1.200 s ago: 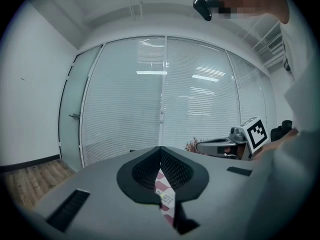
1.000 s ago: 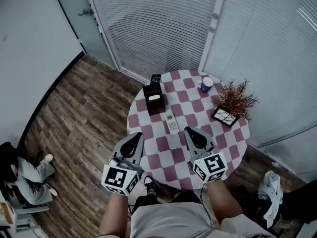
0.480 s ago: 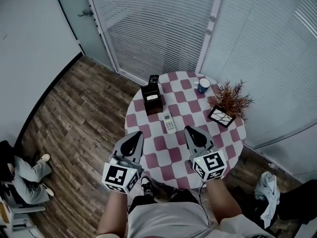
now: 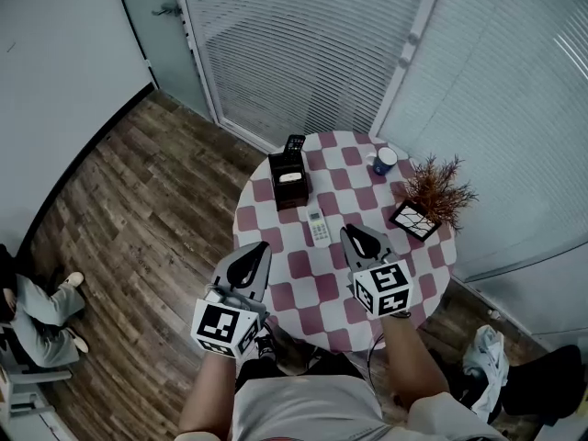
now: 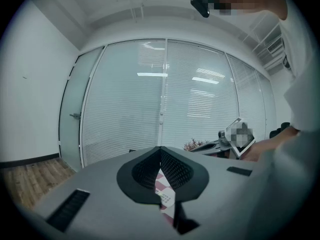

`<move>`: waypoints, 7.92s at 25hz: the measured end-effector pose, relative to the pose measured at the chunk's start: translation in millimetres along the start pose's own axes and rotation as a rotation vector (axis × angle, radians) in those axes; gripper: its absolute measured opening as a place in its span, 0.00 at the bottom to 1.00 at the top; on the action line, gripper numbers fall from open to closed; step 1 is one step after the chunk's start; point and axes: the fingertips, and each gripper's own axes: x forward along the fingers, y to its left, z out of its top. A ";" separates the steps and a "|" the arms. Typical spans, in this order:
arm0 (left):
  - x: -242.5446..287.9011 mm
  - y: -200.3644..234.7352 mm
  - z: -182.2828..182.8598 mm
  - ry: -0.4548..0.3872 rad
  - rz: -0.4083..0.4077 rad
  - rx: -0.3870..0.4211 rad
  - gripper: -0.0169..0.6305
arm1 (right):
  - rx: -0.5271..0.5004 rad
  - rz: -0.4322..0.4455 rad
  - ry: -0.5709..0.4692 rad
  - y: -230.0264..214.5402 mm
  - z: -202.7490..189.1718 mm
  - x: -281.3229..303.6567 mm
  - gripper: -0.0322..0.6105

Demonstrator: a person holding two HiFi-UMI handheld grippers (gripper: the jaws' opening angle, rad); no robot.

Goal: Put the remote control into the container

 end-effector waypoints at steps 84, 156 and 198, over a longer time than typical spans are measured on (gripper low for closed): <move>10.2 88.4 -71.6 0.119 -0.072 -0.096 0.04 | 0.073 -0.003 0.122 0.2 -39.8 205.2 0.41; 17.8 74.6 -78.0 0.162 -0.081 -0.082 0.04 | 0.013 -0.089 -0.055 -12.9 -34.3 178.2 0.42; -19.2 -56.8 49.3 -0.067 -0.003 0.080 0.04 | -0.066 0.034 -0.331 0.0 74.3 -108.4 0.07</move>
